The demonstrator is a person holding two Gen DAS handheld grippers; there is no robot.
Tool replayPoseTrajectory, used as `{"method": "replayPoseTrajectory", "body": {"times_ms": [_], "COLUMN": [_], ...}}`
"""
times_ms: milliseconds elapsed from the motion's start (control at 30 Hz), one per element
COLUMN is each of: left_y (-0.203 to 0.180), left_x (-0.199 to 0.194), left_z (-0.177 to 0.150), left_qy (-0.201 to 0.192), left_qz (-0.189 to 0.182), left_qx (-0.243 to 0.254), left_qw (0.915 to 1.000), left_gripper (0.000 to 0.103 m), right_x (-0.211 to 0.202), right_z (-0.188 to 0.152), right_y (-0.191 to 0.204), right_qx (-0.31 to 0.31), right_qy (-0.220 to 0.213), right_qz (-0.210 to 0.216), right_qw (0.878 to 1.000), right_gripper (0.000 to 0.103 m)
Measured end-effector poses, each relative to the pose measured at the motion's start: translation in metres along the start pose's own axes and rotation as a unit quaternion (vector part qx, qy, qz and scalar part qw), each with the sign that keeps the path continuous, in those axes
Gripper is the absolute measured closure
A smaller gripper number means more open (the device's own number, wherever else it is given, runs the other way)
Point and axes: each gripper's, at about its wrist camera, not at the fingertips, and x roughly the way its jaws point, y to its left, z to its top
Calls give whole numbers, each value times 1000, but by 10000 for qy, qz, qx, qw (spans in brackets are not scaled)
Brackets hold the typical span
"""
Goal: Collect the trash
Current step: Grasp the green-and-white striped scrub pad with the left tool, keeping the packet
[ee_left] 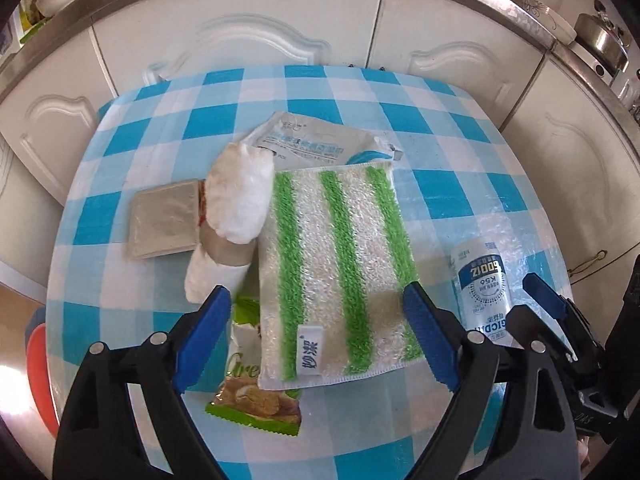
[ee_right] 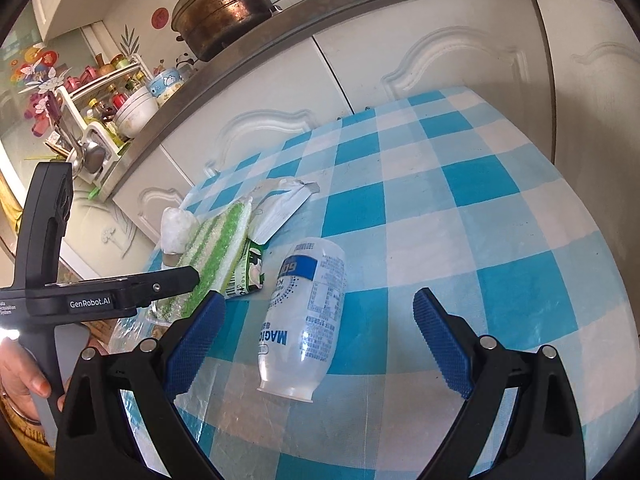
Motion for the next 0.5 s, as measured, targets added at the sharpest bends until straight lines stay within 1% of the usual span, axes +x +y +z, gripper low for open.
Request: {"method": "replayPoseTrajectory", "body": {"times_ms": [67, 233, 267, 300, 433, 500], "left_y": [-4, -7, -8, -9, -11, -10], "left_x": [6, 20, 21, 23, 31, 31], "left_z": [2, 8, 9, 9, 11, 11], "left_qy": [51, 192, 192, 196, 253, 178], "left_qz": [-14, -91, -92, -88, -135, -150], "left_qx": [78, 53, 58, 62, -43, -150], "left_qw": [10000, 9998, 9998, 9998, 9996, 9996], "left_gripper": [15, 13, 12, 9, 7, 7], "right_x": [1, 4, 6, 7, 9, 10], "right_z": [0, -1, -1, -1, -2, -3], "right_y": [0, 3, 5, 6, 8, 9], "right_qx": [14, -85, -123, -160, -227, -214], "right_qy": [25, 119, 152, 177, 222, 253], "right_qz": [6, -10, -30, -60, -78, -107], "right_qw": [10000, 9999, 9998, 9997, 9995, 9994], "right_gripper": [9, 9, 9, 9, 9, 9]}}
